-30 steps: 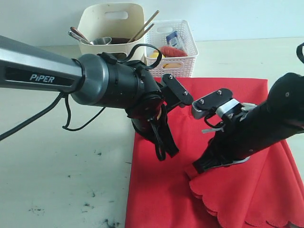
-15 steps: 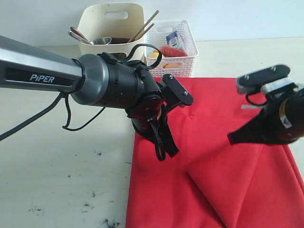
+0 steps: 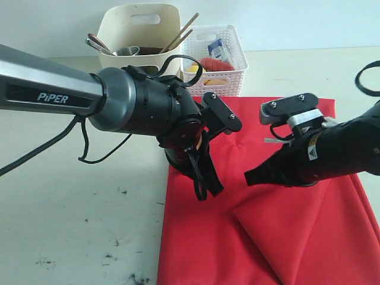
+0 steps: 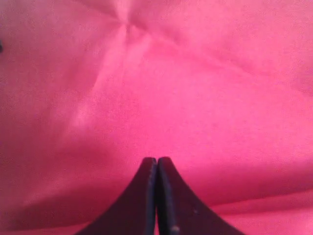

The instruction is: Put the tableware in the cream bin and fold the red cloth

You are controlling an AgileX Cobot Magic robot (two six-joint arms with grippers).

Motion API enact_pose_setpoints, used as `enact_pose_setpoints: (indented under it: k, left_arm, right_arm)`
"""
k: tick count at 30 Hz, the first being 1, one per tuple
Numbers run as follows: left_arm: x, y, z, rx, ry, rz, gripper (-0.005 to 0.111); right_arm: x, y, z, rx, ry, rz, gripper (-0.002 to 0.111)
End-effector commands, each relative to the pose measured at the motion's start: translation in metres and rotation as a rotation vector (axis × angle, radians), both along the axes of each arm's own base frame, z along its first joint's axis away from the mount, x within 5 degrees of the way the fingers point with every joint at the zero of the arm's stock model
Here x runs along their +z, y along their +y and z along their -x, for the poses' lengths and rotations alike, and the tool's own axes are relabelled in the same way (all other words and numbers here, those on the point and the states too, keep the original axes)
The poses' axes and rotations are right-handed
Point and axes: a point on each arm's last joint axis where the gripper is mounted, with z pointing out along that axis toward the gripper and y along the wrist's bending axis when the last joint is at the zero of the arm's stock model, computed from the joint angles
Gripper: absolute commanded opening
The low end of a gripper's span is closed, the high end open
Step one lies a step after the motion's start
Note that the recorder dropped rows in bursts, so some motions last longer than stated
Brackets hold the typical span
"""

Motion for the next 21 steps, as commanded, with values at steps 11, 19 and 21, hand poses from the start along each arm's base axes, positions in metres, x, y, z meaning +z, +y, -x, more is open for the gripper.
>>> enact_pose_setpoints:
  k: [11, 19, 21]
  left_arm:
    - [-0.015, 0.005, 0.001, 0.024, 0.039, -0.029, 0.003]
    - [-0.014, 0.003, 0.0, 0.021, 0.033, -0.017, 0.003]
    - [-0.014, 0.003, 0.0, 0.02, 0.032, -0.014, 0.003]
  right_arm:
    - [0.029, -0.041, 0.037, -0.113, 0.049, 0.251, 0.0]
    - [0.112, -0.059, 0.071, -0.227, -0.437, -0.102, 0.0]
    - [0.123, -0.054, 0.076, -0.17, -0.501, -0.188, 0.0]
